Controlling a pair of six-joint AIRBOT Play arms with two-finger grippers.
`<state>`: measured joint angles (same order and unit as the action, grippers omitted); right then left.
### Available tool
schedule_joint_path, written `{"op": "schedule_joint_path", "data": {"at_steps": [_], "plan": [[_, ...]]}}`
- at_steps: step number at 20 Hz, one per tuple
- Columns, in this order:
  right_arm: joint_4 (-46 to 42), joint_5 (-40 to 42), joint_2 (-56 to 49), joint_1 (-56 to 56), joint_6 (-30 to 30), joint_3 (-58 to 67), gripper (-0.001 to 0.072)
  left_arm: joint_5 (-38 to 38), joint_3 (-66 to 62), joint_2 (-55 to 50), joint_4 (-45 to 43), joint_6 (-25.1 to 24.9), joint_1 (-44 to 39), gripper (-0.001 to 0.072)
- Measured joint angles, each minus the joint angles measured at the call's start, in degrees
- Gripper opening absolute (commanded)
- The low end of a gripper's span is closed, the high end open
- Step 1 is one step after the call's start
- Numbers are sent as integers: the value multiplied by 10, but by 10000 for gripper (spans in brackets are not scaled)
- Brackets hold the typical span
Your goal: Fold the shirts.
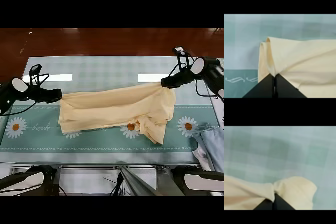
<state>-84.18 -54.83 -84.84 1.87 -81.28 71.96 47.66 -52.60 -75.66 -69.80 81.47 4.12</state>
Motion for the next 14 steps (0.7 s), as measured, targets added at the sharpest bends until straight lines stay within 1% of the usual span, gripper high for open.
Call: {"op": "schedule_joint_path", "data": {"at_steps": [1, 2, 3, 4, 7, 8, 9, 10, 11, 12, 14], "plan": [[6, 2, -8, 0, 0, 0, 43, -3, 0, -3, 1, 0, -2, 72], [14, 2, -13, 0, -1, 0, 194, -5, 0, -5, 2, 0, -3, 194], [21, 2, -16, 0, -2, 0, 336, -2, -1, -7, 1, 0, -3, 295], [25, 1, -16, 0, -2, 0, 409, 2, -3, -8, 1, 0, -2, 332], [17, -29, 7, -4, 0, 11, 486, 54, -28, -10, -13, 0, 12, 333], [0, -52, 22, -5, 1, 17, 495, 84, -41, -10, -23, 0, 21, 356], [-23, -75, 38, -6, 2, 22, 495, 118, -51, -7, -30, 0, 31, 527], [-54, -101, 57, -8, 2, 25, 498, 153, -59, -2, -34, 0, 43, 642], [-84, -121, 75, -15, 0, 27, 508, 183, -62, 5, -38, 0, 54, 660], [-111, -139, 92, -28, -5, 27, 508, 211, -61, 14, -43, 0, 67, 660], [-125, -164, 119, -68, -11, 16, 509, 254, -40, 33, -43, -7, 88, 660]]}}
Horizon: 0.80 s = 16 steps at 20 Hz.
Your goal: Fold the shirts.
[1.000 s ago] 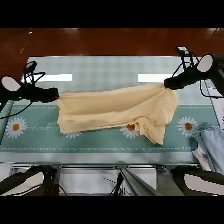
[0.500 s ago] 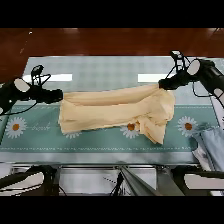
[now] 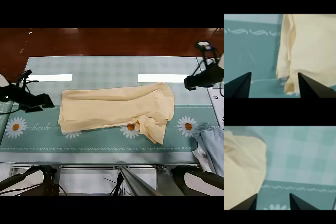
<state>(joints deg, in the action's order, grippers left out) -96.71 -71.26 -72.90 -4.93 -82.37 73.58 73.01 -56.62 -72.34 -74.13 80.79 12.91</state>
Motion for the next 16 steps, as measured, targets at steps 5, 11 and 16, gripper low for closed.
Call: {"op": "schedule_joint_path", "data": {"at_steps": [5, 11, 16], "plan": [[109, -25, 28, -131, 30, -66, 509, 35, 94, 24, 83, -61, 19, 659], [215, -32, 34, -198, 72, -110, 509, -1, 190, 29, 148, -95, -4, 659], [236, -30, 34, -207, 84, -115, 508, -30, 232, 30, 170, -98, -13, 542]]}}
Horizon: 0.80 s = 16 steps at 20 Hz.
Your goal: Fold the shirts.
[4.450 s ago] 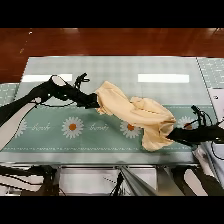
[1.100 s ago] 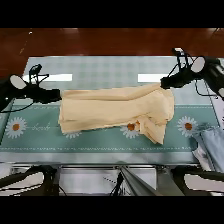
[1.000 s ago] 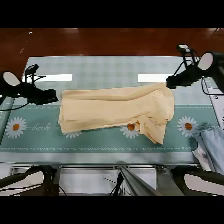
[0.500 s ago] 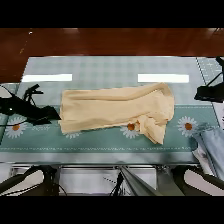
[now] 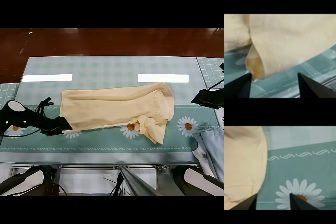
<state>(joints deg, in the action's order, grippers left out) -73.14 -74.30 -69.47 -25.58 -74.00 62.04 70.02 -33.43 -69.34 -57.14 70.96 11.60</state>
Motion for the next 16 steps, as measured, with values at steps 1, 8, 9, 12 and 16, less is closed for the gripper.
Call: {"op": "schedule_joint_path", "data": {"at_steps": [1, 8, 9, 12, 16], "plan": [[3, 0, 0, 0, 1, -1, 508, -20, 5, 0, 5, 2, -1, 476], [8, -8, 0, -2, 4, -1, 508, -122, 17, 0, 35, 7, -2, 312], [8, -8, 0, -2, 4, -1, 508, -134, 18, 0, 32, 7, -2, 229], [8, -9, 0, -2, 5, -1, 508, -146, 19, -1, 26, 7, -2, 21], [3, -10, 0, -4, 5, -16, 508, -141, 19, -1, 28, 7, -2, 21]]}}
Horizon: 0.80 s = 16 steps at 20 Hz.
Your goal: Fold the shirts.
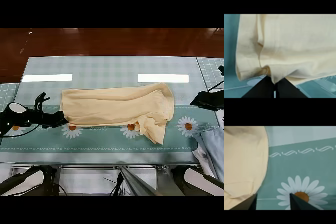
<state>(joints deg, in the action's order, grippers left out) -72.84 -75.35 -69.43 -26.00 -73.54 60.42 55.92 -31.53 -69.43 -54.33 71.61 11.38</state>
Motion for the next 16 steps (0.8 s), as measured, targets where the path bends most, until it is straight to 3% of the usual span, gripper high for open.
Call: {"op": "schedule_joint_path", "data": {"at_steps": [1, 2, 6, 13, 16], "plan": [[-2, -2, 0, -1, 0, -12, 511, 5, 0, 0, 0, 0, 0, 21], [0, -4, 0, -2, 1, -28, 618, 11, 0, 0, 1, 0, 0, 21], [45, 1, 0, -3, 20, -109, 622, 25, 0, 0, 2, 0, 0, 21], [151, 104, -18, -3, 12, -178, 597, 30, 0, 1, 3, 0, 0, 21], [179, 122, -47, 5, 4, -183, 374, 32, 0, 1, 4, 0, 0, 21]]}}
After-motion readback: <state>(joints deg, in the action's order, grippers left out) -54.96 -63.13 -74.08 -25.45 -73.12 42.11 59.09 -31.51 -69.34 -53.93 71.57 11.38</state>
